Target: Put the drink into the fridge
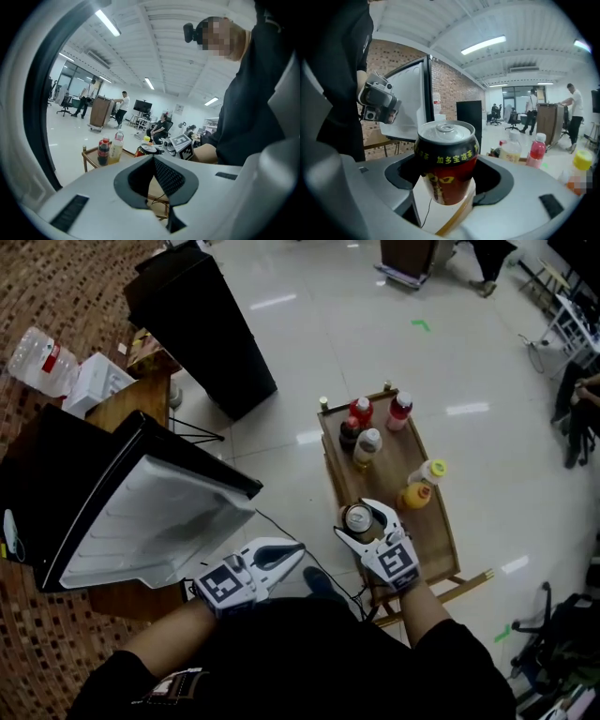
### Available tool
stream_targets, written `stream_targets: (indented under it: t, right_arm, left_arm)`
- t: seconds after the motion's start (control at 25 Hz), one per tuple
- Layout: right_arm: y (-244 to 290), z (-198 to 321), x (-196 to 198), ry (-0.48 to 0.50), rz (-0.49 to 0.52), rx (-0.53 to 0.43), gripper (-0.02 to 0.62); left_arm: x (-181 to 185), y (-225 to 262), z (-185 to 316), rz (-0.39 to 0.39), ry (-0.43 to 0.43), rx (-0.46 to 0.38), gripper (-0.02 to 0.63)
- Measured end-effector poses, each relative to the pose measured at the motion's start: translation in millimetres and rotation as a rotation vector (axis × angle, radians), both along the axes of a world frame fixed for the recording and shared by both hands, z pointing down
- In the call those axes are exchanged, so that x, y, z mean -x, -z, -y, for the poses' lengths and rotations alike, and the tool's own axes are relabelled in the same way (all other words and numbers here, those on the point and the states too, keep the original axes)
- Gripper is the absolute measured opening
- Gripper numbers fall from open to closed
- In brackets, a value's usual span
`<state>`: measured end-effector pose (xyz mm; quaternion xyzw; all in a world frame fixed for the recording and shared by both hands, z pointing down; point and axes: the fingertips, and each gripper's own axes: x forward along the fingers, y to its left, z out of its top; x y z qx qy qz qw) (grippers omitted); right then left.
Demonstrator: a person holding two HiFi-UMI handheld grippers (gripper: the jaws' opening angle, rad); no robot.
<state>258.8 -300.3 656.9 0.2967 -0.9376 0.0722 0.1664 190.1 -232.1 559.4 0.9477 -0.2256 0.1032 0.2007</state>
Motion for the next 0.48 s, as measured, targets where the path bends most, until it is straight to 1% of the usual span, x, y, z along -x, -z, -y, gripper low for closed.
stream_targets:
  t: [0.08, 0.28, 0.48]
  right_arm:
    - [18, -6, 18, 0.050, -0.008, -0.015, 0.336]
    - [62, -29, 67, 0.147, -0.018, -0.029, 0.336]
    - [115, -59, 117, 0.243, -0.013, -0.060, 0.336]
  left_arm:
    - [14, 13, -5, -0.012, 0.024, -0.026, 0.000]
    - [60, 43, -23, -0.038, 0.104, -0.054, 0.000]
    - [107, 79, -53, -0.084, 0.174, -0.119, 0.000]
